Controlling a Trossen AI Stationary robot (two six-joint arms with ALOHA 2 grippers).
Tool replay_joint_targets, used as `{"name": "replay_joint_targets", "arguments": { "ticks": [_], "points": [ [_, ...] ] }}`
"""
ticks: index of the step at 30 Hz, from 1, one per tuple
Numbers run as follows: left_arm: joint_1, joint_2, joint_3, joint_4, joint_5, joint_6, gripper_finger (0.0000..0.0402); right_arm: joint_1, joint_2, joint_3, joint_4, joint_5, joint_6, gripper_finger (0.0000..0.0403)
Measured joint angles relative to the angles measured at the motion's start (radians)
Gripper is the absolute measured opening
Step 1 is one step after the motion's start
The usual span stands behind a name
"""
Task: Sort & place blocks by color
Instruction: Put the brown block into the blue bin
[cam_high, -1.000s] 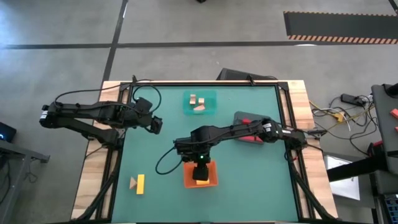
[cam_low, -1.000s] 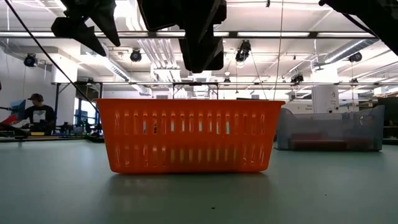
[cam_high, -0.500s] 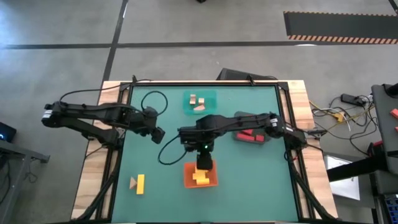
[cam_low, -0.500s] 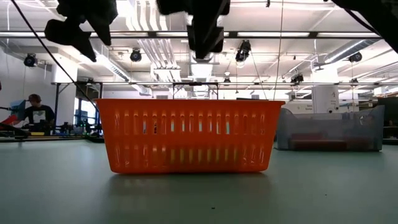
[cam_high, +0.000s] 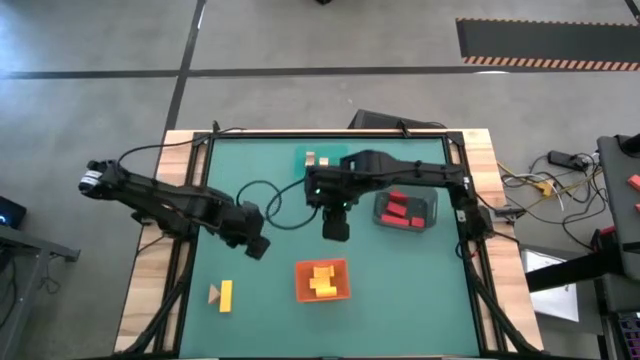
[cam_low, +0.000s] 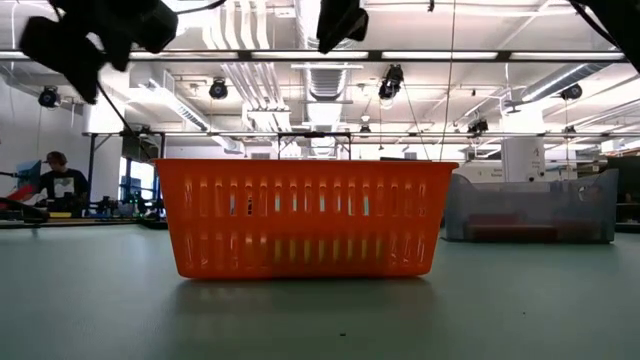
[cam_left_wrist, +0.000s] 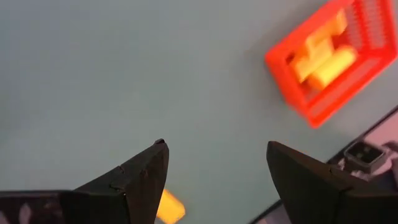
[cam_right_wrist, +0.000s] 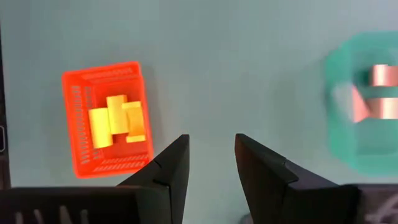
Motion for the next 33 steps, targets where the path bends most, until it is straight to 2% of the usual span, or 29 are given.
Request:
{"name": "replay_joint_targets", "arguments": {
  "ticks": [6, 14, 24, 33],
  "points": [
    [-0.114, 0.038, -0.045, -0.001, 0.065, -0.152, 0.0255, -0.043, -0.068, 0.000, 0.002, 0.034, -0.023, 0.0119],
    [-0.239, 0.079, -0.143, 0.001, 0.223, -0.337, 0.0255, -0.075, -0.121, -0.001, 0.006, 0.052, -0.023, 0.0114],
    [-0.379, 0.108, -0.235, 0.041, 0.272, -0.478, 0.0255, -0.075, -0.122, -0.002, 0.008, 0.049, -0.024, 0.0111],
    [-0.416, 0.114, -0.316, 0.165, 0.271, -0.553, 0.0255, -0.075, -0.122, -0.002, 0.008, 0.049, -0.023, 0.0111]
  ]
}}
